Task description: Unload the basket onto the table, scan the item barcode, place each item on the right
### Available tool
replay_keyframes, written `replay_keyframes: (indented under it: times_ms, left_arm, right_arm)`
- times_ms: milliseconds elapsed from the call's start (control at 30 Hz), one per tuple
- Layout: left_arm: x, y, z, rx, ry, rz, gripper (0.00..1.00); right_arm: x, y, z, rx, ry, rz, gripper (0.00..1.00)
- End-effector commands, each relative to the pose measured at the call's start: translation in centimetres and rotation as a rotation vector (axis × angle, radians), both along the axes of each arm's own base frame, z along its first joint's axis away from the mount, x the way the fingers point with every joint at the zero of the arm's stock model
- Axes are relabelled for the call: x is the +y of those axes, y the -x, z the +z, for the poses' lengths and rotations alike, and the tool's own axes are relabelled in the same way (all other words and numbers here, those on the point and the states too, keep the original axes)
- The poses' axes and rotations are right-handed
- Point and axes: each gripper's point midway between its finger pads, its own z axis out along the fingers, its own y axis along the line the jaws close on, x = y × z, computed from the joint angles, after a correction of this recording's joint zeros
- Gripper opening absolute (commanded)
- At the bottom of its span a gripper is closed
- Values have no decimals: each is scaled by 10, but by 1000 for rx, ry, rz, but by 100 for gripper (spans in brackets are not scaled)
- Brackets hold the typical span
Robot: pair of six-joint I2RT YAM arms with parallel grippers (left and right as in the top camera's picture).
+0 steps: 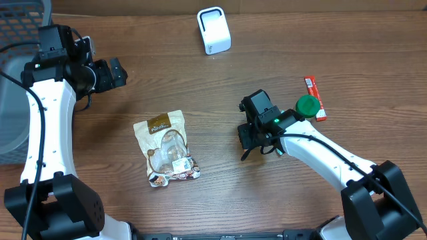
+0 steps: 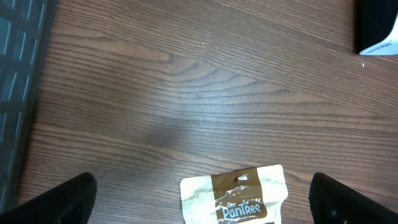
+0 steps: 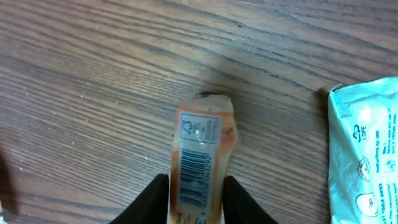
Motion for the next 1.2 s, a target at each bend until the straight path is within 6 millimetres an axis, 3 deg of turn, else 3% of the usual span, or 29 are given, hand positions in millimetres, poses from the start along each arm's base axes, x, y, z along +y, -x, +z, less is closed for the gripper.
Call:
replay_keyframes:
  times_ms: [0,133,500,767,967,1167]
  left_arm:
    - [0,-1,1,-2,-2,8,100]
    - [0,-1,1,-1,-1,8,100]
    - [0,-1,1,-2,-1,9,100]
    - [0,-1,1,-2,-2,8,100]
    - [0,-1,1,-2,-1,8,100]
    - [0,-1,1,-2,-1,8,100]
  right_arm:
    - [2,-3,3,-9,-31,-77,24]
    - [8,-11,6,-23,-77,-153,23]
    - [36,-11,14,-66,-139,-108,23]
    - [41,-13,16,-92,-138,-100,34]
    - [34,-19,16,-91,-145,-160,42]
    - [34,-18,14,-29,-206,-165,42]
